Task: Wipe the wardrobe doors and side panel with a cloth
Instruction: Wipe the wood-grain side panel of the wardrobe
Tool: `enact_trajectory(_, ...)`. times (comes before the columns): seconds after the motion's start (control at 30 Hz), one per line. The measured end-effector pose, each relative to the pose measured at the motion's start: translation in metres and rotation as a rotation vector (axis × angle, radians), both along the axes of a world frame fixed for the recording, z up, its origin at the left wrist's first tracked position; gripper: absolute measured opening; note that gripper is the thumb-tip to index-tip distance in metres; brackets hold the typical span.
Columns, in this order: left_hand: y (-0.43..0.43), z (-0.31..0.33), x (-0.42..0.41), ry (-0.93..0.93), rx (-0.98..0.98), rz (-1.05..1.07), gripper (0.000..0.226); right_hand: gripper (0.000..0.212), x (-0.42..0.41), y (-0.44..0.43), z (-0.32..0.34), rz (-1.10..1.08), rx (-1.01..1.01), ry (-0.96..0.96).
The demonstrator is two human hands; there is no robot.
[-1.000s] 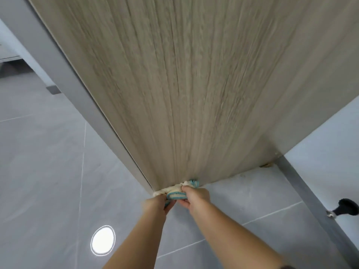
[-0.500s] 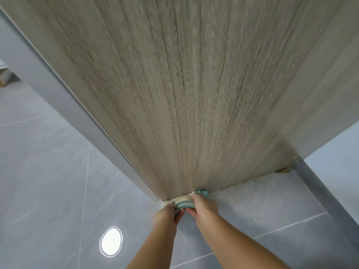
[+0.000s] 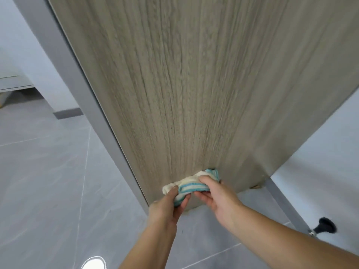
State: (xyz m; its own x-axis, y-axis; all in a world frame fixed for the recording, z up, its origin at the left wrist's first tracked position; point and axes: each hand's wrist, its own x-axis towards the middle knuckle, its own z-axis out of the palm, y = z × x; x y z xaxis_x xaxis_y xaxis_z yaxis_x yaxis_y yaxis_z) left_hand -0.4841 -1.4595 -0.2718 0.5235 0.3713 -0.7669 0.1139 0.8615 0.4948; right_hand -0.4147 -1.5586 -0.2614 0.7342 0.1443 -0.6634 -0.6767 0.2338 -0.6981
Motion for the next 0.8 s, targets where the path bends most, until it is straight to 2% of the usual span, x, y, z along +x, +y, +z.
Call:
enact_trajectory(0.2, -0.004, 0.083, -0.001, -0.107, 0.087, -0.055, 0.014, 0.013, 0.000, -0.010, 0.082, 0.034, 0.083, -0.142)
enact_trajectory(0.4, -0.009, 0.152, 0.000, -0.228, 0.208, -0.094, 0.017, 0.023, 0.004, -0.017, 0.149, 0.044, 0.132, -0.307)
enact_trajectory(0.8, -0.019, 0.316, 0.012, -0.505, 0.486, -0.136, 0.028, 0.022, 0.012, -0.021, 0.318, -0.029, 0.240, -0.687)
